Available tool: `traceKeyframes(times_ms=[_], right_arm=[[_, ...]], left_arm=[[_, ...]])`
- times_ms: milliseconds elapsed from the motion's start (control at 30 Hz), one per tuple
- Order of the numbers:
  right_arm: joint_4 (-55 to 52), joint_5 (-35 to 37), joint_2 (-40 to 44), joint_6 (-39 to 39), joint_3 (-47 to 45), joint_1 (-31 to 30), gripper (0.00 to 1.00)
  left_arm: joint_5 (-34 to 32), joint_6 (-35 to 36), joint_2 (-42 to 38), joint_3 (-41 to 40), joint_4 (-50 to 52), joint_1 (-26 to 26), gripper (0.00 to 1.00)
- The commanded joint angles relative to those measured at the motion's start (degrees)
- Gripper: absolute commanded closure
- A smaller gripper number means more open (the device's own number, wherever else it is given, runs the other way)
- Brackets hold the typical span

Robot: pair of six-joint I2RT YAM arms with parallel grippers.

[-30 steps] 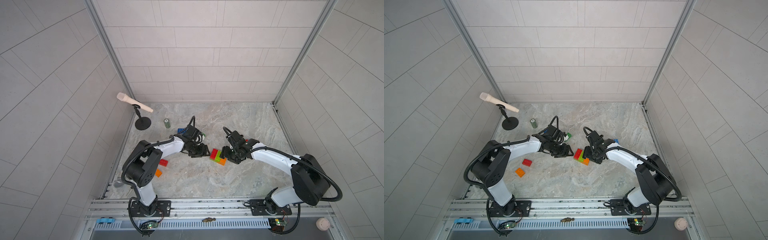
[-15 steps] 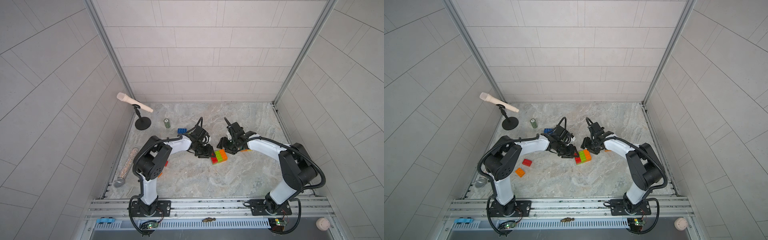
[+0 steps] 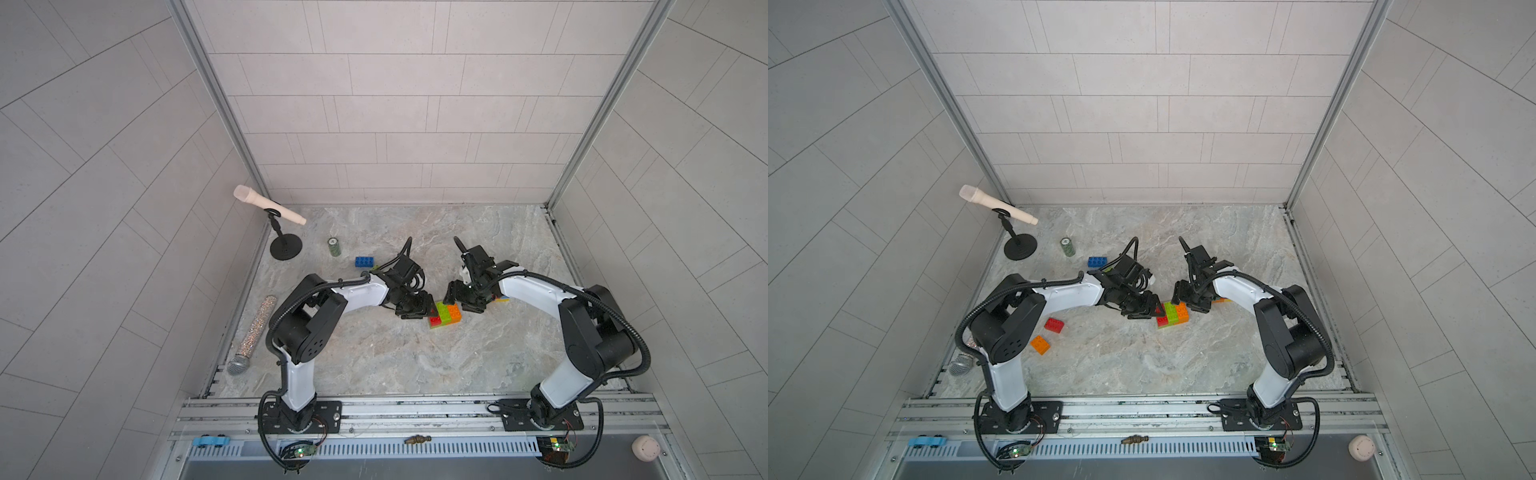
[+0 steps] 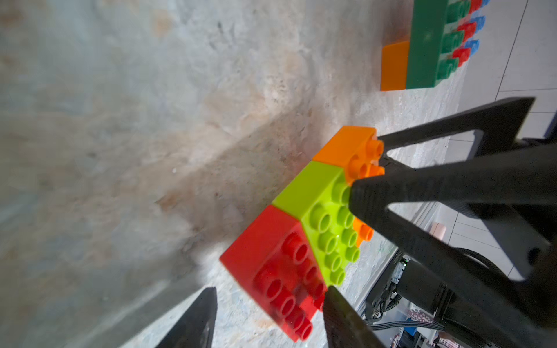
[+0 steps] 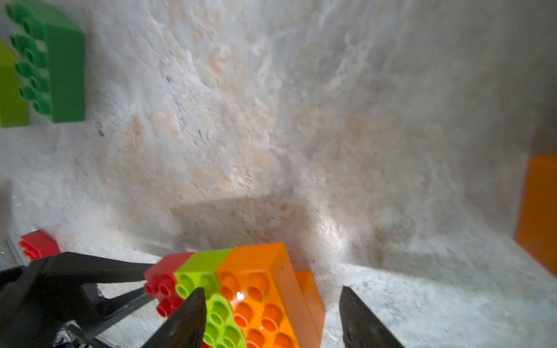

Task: Assemble a rectangle with lego
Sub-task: Move the lego brick at the center of the board.

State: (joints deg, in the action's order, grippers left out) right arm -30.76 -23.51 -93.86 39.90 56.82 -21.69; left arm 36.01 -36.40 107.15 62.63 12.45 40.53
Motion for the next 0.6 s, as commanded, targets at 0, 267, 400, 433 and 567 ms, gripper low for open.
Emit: traceKeyframes(times_ms=[0, 267, 400, 433, 567], right_arm=[[-4.49, 0.23, 3.11, -3.52, -1.79, -0.02, 0.28], [0.44, -2.73, 1.76, -1.6, -3.28, -0.38, 0.37], [1.03, -2.73, 1.11, -1.58, -2.34, 0.02, 0.41], [1.35, -2.85, 0.92, -1.49, -2.1, 0.31, 0.42], [2.43, -2.75, 0.68, -0.88, -1.79, 1.62, 0.44]], left_arm=[[-2.23, -3.57, -2.95, -3.22, -1.29, 1.83, 0.38], [-3.05, -10.2, -1.52, -3.95, -8.9, 2.82, 0.45], [-3.72, -11.32, -0.65, -2.57, -10.77, 2.88, 0.48], [-3.68, -11.47, 0.02, -1.85, -10.72, 2.83, 0.49], [-4.19, -11.55, 2.28, 0.93, -10.71, 2.8, 0.5]])
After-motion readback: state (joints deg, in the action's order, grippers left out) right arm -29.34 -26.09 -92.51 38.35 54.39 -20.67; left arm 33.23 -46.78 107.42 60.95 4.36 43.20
